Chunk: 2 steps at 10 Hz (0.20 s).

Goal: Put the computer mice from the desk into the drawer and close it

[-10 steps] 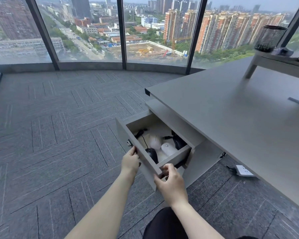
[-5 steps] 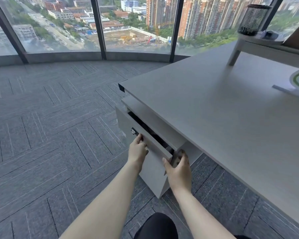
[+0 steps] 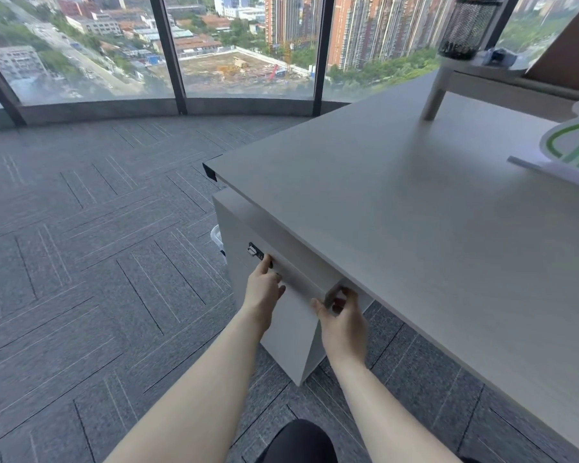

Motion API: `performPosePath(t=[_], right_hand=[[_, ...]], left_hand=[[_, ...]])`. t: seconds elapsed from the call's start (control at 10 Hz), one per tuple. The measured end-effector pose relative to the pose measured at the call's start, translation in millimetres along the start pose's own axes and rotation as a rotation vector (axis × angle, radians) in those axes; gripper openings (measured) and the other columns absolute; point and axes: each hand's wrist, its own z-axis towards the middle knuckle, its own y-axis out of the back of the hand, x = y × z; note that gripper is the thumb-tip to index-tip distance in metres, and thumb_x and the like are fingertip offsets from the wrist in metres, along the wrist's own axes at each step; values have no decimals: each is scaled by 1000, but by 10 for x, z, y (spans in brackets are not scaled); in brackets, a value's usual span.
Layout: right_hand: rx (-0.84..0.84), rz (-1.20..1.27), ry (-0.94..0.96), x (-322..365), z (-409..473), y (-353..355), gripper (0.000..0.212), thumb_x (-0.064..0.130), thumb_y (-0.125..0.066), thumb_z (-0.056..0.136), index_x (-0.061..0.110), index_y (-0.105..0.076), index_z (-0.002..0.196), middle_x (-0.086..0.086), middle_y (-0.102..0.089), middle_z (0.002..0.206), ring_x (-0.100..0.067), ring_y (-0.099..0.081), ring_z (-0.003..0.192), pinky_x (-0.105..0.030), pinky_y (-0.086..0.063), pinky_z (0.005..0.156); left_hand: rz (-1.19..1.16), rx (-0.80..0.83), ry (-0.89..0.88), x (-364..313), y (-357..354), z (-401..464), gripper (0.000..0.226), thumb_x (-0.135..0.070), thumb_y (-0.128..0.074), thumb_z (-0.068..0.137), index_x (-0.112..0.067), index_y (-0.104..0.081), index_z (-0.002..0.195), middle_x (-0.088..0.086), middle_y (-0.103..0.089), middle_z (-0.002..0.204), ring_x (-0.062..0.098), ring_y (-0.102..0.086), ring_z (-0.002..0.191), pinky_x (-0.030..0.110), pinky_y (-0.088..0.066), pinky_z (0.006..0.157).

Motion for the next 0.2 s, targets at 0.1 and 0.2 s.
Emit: performPosePath(t=[0.1,0.2], right_hand=[[29,-19,-3,53,10,38,29,34,-73,81,19,-56,99,1,-70,97,-19,-66,90,-29,-47,71],[49,-52,-13,62,-95,69,28,30,-68,85,19,-56,107,-1,-67,100,-24,-65,95,-32,-49,73]], left_hand=[[25,20,-12,-51,17,-37,63,6,-37,89,-15,-31,149,0,-39,149,20,-54,116,38,-43,107],[121,-30,-21,22,82,-172,60,4,-40,87,-11,-37,145,6,-40,151,19,-56,116,41,-42,108]])
